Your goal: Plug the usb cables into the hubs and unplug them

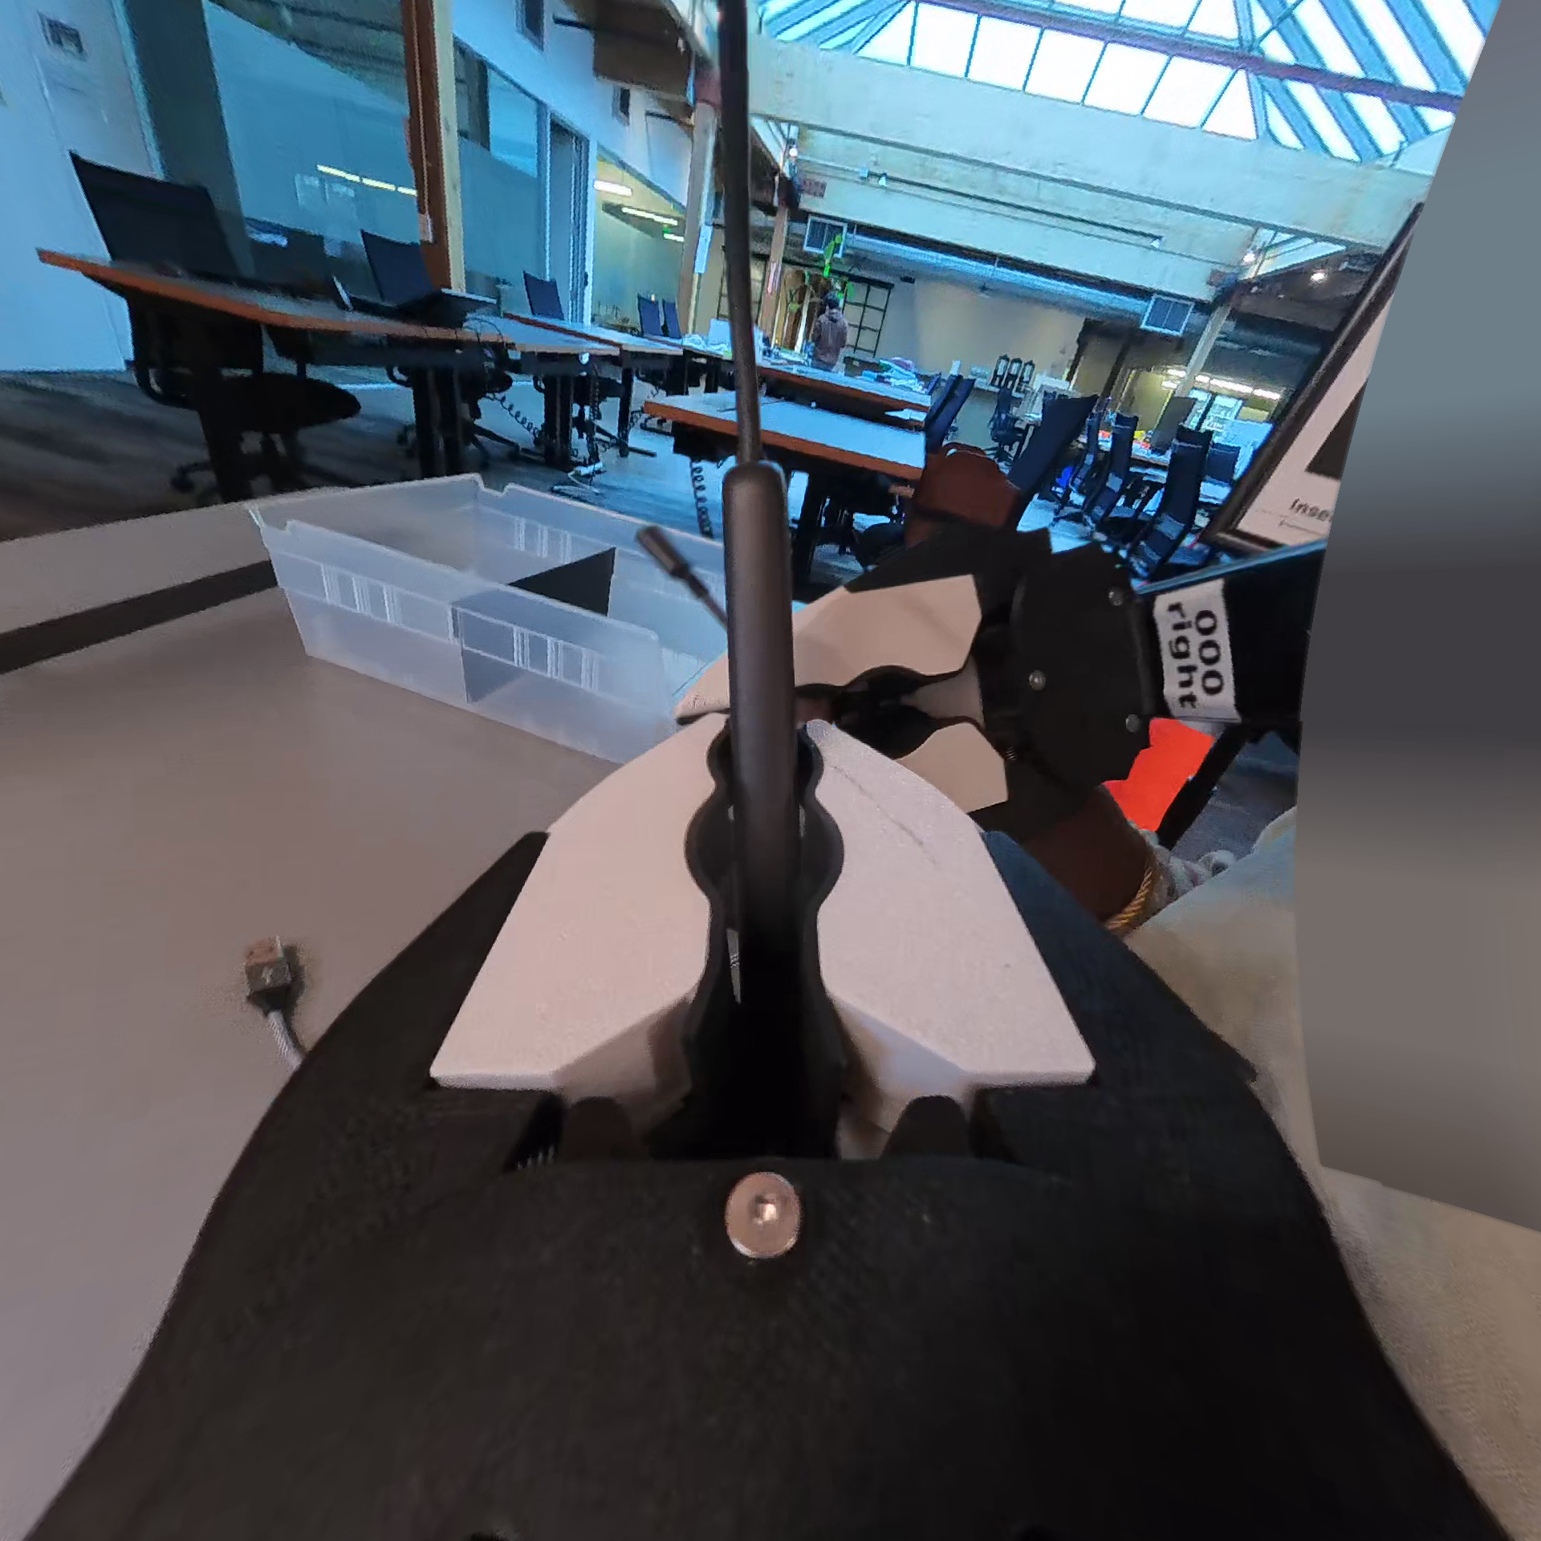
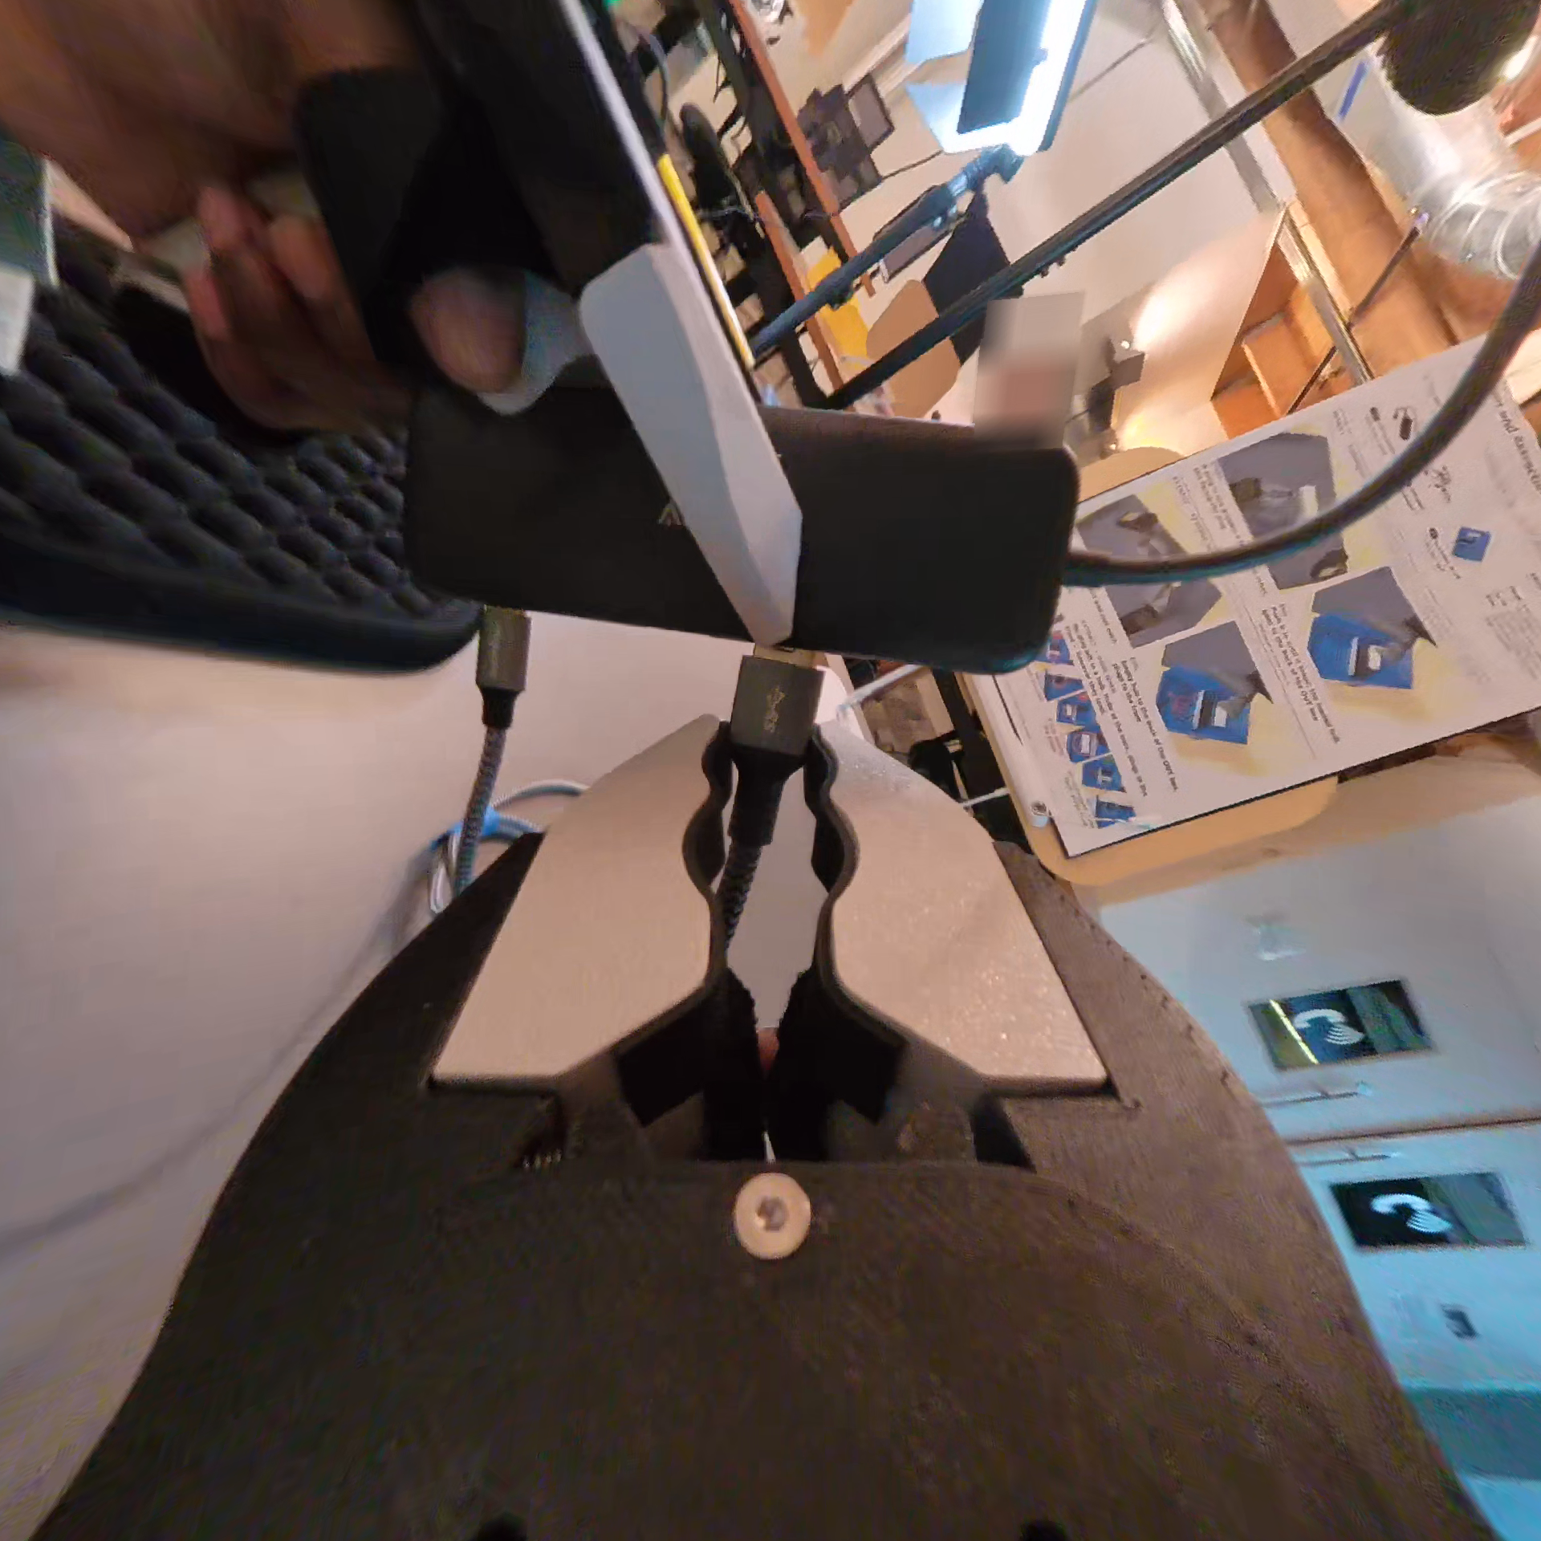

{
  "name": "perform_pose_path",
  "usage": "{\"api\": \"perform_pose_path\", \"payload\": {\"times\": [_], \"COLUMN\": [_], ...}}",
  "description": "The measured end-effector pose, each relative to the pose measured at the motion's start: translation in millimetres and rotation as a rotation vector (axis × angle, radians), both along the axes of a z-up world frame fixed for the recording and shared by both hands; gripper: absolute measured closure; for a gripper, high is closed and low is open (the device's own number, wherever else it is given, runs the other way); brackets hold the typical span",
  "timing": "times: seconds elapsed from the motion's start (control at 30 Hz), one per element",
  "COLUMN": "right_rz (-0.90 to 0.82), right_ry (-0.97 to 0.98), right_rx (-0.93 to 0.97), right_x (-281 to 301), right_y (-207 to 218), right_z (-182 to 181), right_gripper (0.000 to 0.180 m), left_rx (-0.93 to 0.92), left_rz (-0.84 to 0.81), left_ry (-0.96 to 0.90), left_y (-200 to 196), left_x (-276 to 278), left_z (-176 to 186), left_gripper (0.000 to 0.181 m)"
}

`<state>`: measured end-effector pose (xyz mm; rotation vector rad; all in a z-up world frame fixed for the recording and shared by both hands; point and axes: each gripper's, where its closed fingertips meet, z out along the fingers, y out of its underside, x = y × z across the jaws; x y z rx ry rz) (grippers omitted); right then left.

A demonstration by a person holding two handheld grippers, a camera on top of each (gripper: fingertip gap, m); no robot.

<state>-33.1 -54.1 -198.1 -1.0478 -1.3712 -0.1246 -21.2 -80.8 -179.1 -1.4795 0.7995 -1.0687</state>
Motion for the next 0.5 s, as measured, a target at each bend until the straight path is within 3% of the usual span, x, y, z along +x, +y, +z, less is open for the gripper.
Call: {"api": "perform_pose_path", "payload": {"times": [0.17, 0.33, 0.5], "right_rz": [-0.004, -0.012, -0.029], "right_ry": [0.008, -0.173, 0.017], "right_rx": [-0.056, 0.088, -0.007], "right_x": [4, 13, 5], "right_y": [2, 0, 1], "right_z": [-3, -9, 5], "right_gripper": [0.162, 0.162, 0.162], "left_rx": [0.001, -0.001, 0.014], "left_rz": [0.005, -0.04, -0.007], "left_ry": [-0.003, 0.129, -0.031], "left_y": [3, -3, 0], "left_x": [3, 10, 3], "left_z": [-3, -20, 3], "left_gripper": [0.169, 0.169, 0.169]}}
